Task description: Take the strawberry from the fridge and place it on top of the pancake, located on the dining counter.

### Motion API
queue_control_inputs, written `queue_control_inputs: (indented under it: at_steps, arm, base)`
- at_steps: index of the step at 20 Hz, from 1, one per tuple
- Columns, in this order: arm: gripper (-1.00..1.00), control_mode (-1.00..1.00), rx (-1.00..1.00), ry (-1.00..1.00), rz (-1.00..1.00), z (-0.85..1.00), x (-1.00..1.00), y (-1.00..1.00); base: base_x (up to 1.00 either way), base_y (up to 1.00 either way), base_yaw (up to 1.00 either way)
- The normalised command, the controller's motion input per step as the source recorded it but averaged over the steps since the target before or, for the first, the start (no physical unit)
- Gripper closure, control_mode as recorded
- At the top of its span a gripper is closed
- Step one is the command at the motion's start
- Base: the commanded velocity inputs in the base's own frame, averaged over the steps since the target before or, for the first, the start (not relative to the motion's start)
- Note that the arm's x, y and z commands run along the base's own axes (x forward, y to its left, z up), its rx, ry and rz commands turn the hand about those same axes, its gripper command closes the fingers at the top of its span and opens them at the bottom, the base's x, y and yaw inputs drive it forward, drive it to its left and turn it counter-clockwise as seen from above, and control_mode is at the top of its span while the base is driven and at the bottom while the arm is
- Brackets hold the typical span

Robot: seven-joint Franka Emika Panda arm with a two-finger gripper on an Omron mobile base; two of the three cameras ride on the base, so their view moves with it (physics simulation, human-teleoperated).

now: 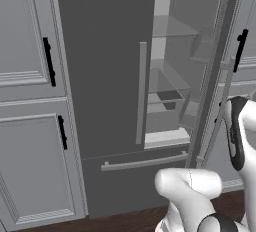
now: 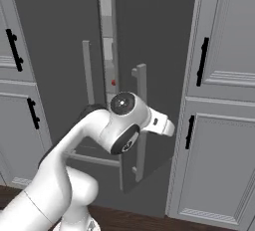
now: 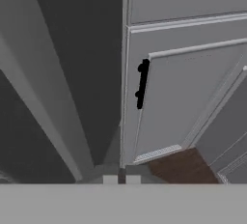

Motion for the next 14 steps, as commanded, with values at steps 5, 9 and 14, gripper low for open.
queue_control_inputs:
  at_steps: [5, 9, 14]
  arm:
    - [-1.00, -1.00, -0.15, 0.08, 0.04, 0.13, -0.73, 0.51]
    - [-1.00, -1.00, -0.47, 0.40, 0.20, 0.36, -0.04, 1.00]
    - [-1.00, -1.00, -0.61, 0.41, 0.22, 0.07, 0.03, 0.83]
  base:
    - [0.00, 0.00, 0.00]
    - [0.00, 0.00, 0.00]
    - [0.00, 0.00, 0.00]
